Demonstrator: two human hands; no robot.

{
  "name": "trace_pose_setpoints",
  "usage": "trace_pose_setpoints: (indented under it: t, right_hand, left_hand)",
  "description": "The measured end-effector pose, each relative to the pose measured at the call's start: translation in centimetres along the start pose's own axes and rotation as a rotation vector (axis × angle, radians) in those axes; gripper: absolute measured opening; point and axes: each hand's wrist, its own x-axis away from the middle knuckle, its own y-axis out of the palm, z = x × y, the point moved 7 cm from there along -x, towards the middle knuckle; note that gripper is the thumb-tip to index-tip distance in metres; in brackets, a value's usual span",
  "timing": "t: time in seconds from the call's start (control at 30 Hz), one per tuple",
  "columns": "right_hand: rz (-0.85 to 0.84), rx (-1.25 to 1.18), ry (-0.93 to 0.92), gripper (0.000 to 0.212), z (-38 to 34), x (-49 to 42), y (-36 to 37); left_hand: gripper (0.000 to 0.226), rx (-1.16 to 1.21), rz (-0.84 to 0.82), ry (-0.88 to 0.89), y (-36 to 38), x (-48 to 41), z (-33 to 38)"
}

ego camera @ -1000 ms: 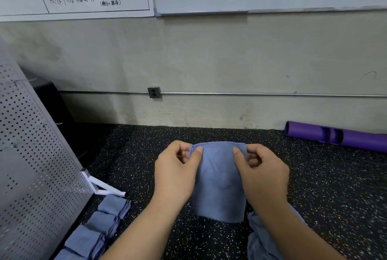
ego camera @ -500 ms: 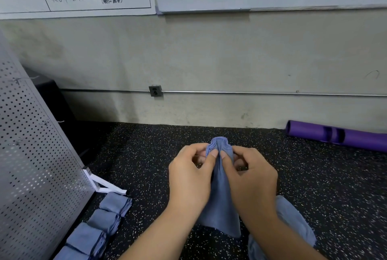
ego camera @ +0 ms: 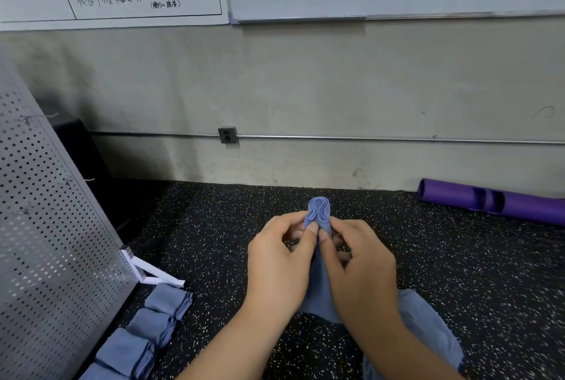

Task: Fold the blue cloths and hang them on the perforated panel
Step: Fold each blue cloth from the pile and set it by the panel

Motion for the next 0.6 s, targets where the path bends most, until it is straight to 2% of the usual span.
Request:
trace_pose_setpoints:
  t: [0.23,0.33,0.47,0.53,0.6]
  right_hand:
    - [-0.015,-0.024,-0.061,0.022,-0.4,0.2,0.3]
    - [-0.044,-0.068,-0.051,0.023,-0.2,0.2,0.4]
    - [-0.104,-0.103,-0.089,0.023,-0.7,-0.4,0.2]
    - [-0.090,-0.132,-0.056,0.021,-0.5,-1.1,-0.5]
    - [-0.077,-0.160,0.002,0.028,0.3,-2.0,-1.2]
  left_hand:
    - [0.018,0.041,-0.036,0.013,-0.2,0.0,0.9]
    - [0.025,0.051,-0.055,0.027,-0.2,0.0,1.0]
    - [0.026,0.018,-0.019,0.047,-1.0,-0.6,0.7]
    - [0.021,0.008,-0.035,0.048,-1.3,-1.2,0.3]
    - [0.022,0.013,-0.109,0.056,-1.3,-1.7,0.0]
